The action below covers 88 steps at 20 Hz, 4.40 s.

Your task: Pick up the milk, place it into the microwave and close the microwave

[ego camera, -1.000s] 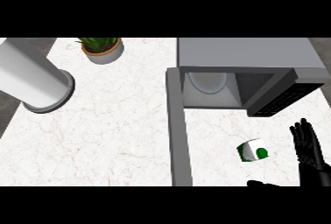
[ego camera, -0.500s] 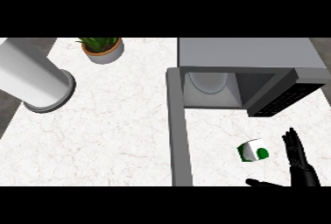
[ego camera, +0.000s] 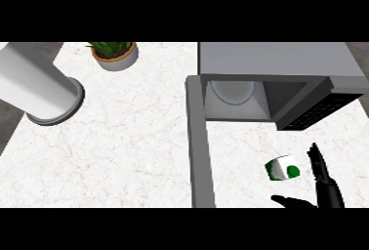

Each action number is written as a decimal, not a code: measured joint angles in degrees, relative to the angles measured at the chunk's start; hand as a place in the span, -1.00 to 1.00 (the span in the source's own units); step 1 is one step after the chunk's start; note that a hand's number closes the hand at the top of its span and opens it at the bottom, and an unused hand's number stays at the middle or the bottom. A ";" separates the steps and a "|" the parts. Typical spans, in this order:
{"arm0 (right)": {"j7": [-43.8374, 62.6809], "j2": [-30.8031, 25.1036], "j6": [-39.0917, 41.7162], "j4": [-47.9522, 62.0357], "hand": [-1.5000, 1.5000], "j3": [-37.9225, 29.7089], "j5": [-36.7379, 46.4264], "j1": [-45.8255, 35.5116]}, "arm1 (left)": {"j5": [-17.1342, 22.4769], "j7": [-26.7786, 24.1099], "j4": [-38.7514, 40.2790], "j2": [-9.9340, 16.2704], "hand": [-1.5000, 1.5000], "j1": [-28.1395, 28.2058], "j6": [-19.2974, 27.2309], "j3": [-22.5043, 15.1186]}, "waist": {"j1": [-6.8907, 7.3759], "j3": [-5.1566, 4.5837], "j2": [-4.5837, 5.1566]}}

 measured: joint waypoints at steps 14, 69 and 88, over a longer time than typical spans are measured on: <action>-14.89 -2.38 2.62 27.98 1.00 -4.67 -1.80 -13.44 | 6.17 0.23 0.47 1.15 -1.00 2.41 -2.94 3.52 | 0.04 -0.50 -0.06; -1.41 -6.69 -6.41 49.00 1.00 -3.18 3.13 -58.31 | 16.21 5.00 1.99 4.77 -1.00 -3.39 -5.86 7.04 | 3.36 0.10 2.13; 2.45 -10.53 -19.76 52.11 1.00 -5.27 2.50 -61.51 | 16.16 6.52 3.03 8.01 -1.00 -8.80 -4.40 5.67 | 6.53 -0.49 2.89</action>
